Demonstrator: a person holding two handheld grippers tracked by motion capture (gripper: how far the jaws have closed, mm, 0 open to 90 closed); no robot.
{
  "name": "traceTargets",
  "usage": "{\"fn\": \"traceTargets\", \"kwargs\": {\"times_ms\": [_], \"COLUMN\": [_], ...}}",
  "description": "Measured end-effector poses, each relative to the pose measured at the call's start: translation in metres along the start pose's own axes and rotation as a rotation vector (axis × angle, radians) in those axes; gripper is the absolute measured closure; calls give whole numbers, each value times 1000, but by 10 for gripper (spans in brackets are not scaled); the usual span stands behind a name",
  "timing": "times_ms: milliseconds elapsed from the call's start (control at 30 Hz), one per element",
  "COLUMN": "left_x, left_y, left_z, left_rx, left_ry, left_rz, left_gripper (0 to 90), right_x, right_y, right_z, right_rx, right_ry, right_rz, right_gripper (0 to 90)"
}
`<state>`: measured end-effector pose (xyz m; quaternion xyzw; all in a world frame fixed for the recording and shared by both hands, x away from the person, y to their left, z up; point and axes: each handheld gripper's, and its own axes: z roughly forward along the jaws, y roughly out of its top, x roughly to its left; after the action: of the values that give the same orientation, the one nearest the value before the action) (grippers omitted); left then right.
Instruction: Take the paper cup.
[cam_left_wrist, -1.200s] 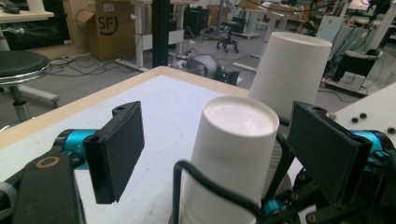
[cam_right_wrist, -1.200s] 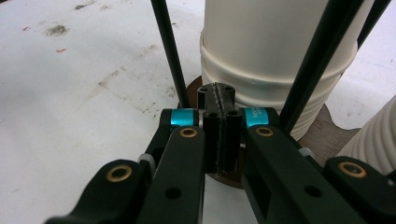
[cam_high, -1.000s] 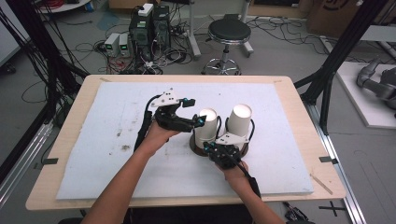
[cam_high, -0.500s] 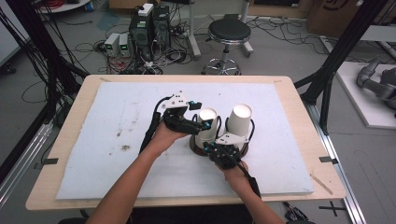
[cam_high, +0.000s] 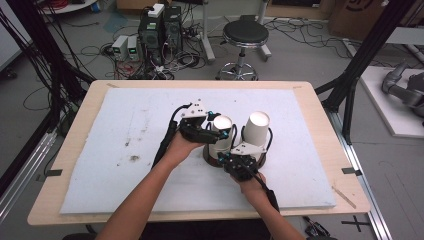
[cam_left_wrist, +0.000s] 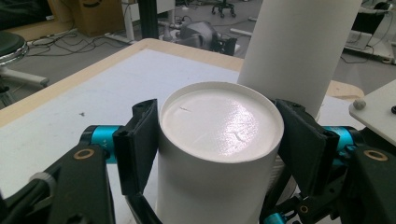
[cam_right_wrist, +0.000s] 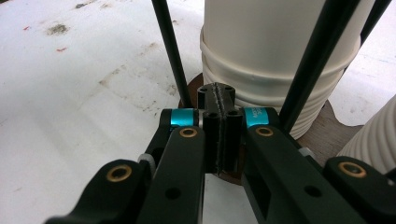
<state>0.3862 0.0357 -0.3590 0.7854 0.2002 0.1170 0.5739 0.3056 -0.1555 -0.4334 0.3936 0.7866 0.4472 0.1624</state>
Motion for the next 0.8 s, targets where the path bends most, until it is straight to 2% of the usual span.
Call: {"fn": "traceTargets", "kwargs": {"times_ms": [133, 367, 467, 567, 667, 767, 800], "left_x": [0, 0, -1, -2, -4, -6, -6], "left_y": [1, 7, 18, 24, 37, 43, 49], "left_z": [-1, -6, -11, -14, -19, -21, -24], "left_rx": [1, -32, -76, -96, -118, -129, -146], "left_ry": [-4, -2, -2, -4, -8, -11, -10], "left_rz": [8, 0, -20, -24, -13, -7, -10], "left_gripper": [339, 346, 347, 348, 348, 350, 349], "right_x": [0, 0, -1, -1, 0, -1, -1], "right_y": [0, 0, 0, 0, 0, 0, 0], "right_z": [0, 0, 0, 0, 0, 0, 0], "right_rx": [1, 0, 0, 1, 0, 3, 2], "right_ry": [1, 2, 2, 3, 7, 10, 10], "right_rz": [-1, -4, -5, -6, -2, -1, 0], "right_gripper": [900, 900, 900, 900, 900, 900, 900]}}
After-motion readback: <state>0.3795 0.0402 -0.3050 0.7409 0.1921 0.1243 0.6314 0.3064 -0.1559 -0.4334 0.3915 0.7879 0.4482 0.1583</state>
